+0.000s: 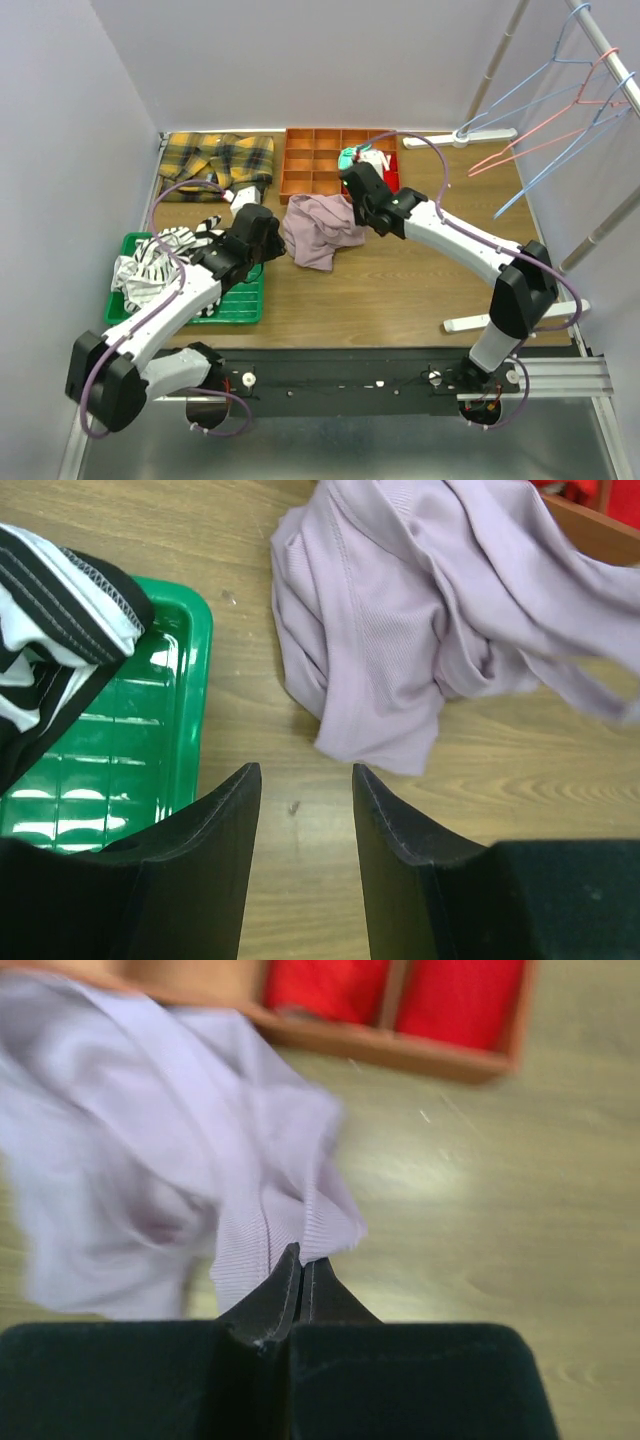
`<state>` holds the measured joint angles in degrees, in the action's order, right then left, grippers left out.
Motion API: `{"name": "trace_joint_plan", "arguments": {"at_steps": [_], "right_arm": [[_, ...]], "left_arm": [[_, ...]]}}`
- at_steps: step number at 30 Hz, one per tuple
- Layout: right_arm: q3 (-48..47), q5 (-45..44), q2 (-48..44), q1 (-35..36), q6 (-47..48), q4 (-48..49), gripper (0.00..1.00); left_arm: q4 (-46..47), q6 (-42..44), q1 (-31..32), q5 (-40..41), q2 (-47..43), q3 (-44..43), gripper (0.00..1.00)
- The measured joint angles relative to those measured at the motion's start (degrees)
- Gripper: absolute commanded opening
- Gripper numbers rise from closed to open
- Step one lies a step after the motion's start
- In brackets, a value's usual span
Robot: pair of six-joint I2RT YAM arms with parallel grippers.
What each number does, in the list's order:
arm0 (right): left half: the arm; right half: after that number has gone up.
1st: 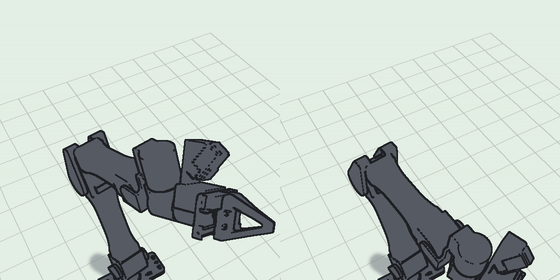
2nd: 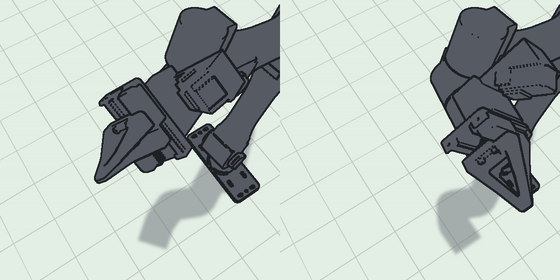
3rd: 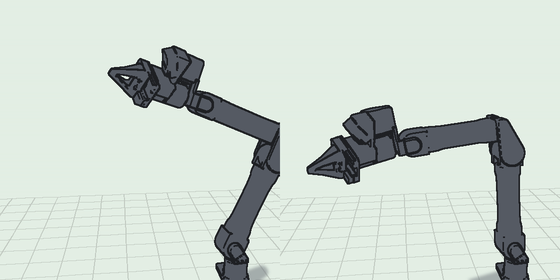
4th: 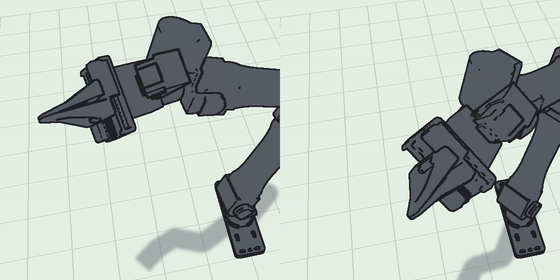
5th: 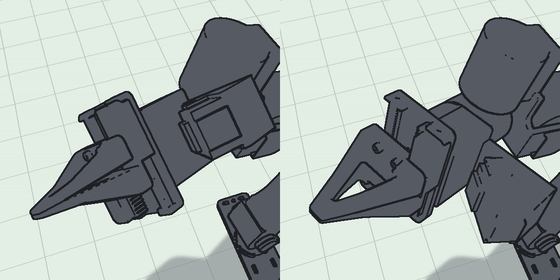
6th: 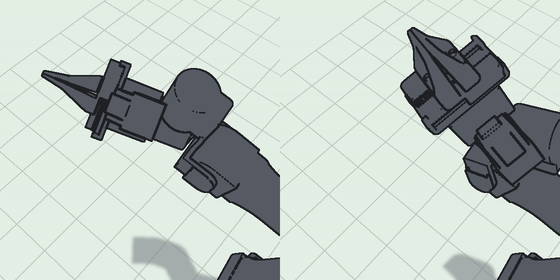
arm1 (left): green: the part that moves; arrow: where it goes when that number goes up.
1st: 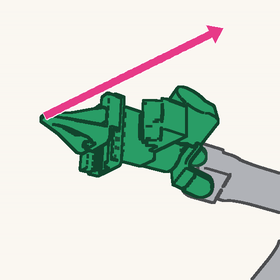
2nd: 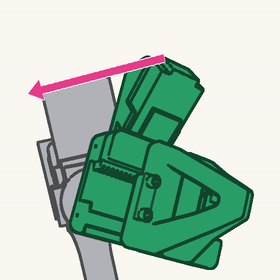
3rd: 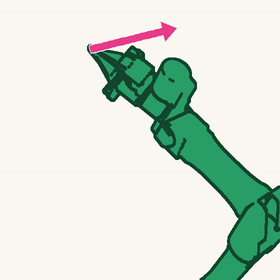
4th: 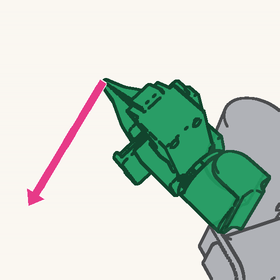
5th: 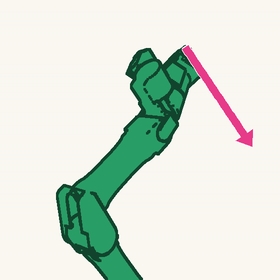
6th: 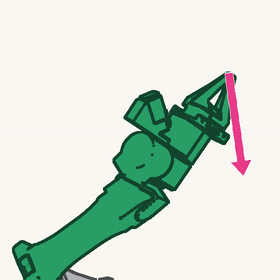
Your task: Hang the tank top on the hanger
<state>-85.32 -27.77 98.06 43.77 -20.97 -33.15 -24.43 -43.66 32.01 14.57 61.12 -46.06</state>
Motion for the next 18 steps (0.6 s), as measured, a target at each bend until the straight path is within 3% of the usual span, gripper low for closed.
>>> {"name": "trace_joint_plan", "arguments": {"at_steps": [6,11,18], "right_arm": [[10.73,-1.46,-2.21,-1.88,-3.06,1.57,0.05],[13.09,-1.44,-2.21,-1.86,-4.24,3.28,0.05],[13.22,-1.33,-2.21,-1.86,-4.61,5.11,0.05]], "left_arm": [[4.37,0.52,-0.94,2.14,14.10,-6.62,0.50],[7.06,2.10,-4.59,2.47,25.57,-17.14,0.56],[7.19,4.04,-6.80,2.47,40.59,-29.53,0.52]]}}
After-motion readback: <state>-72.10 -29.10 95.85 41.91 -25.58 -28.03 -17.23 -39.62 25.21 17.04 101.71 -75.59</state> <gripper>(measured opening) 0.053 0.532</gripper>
